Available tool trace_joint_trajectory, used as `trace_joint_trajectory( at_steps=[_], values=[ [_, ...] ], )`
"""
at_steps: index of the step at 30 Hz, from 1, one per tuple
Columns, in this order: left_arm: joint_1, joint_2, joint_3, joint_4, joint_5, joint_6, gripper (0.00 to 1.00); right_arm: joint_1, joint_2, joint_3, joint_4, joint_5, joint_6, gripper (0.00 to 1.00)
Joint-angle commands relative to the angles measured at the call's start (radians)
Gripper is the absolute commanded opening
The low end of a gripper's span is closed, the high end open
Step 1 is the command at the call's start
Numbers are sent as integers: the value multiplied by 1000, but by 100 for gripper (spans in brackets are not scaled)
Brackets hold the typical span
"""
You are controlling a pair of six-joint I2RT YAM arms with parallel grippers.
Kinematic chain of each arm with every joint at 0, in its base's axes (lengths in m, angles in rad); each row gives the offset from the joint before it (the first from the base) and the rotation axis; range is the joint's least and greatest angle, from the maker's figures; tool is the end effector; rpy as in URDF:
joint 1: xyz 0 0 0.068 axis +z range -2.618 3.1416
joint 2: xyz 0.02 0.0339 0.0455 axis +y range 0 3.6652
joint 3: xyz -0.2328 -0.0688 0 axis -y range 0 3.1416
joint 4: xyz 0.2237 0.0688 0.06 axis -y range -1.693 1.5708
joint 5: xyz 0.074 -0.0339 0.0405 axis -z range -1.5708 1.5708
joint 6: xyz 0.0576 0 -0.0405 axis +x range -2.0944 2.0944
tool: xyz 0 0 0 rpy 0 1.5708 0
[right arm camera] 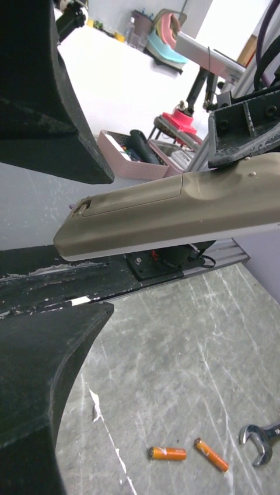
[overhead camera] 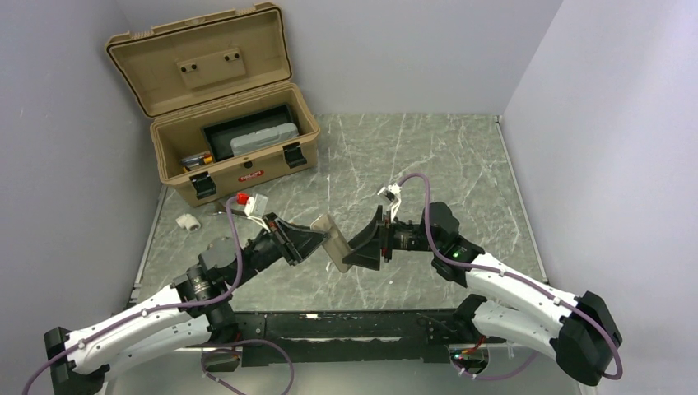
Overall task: Load the batteries into the remote control
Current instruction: Adjust the remote control.
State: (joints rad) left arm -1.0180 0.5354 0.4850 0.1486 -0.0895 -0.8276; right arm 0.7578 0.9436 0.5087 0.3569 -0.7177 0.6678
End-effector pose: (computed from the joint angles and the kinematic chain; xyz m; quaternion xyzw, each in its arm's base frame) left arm 0.0973 -0.1479 0.2938 0.0308 0.6710 -0.5720 0.4707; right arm 0.1400 0.1846 0.2530 -0.2691 0.6760 0.6108 0.3124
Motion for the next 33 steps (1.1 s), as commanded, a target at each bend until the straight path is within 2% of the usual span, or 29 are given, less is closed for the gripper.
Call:
trace_joint_trajectory(
  at_steps=[1, 8, 15, 16, 17, 19, 22, 24, 29, 33],
  values=[
    [-2, 7, 45, 106, 22, 20, 0, -3, 6, -15, 148, -54, 49, 73],
    [-2, 26, 55, 132, 15, 25, 0, -3, 22, -22, 226, -72, 100, 55],
    [-3, 44, 53, 135, -39, 13, 0, -4, 23, -19, 248, -88, 130, 12],
    [-2, 48, 52, 143, -47, 12, 3, -4, 22, -21, 252, -85, 139, 7],
    [-2, 51, 50, 152, -53, 14, 10, -4, 23, -23, 259, -81, 148, 2],
    [-3, 57, 47, 171, -56, 20, 23, -4, 22, -23, 269, -80, 170, 0],
    [-2, 66, 39, 202, -65, 26, 49, -4, 20, -9, 234, -73, 176, 0],
    [-2, 75, 35, 217, -68, 26, 57, -3, 18, 2, 202, -75, 167, 0],
    [-2, 111, 46, 226, -50, 23, 61, -3, 4, 11, 174, -92, 158, 0],
    [-3, 118, 33, 251, -38, 11, 54, -3, -8, 14, 162, -94, 152, 0]
  ],
)
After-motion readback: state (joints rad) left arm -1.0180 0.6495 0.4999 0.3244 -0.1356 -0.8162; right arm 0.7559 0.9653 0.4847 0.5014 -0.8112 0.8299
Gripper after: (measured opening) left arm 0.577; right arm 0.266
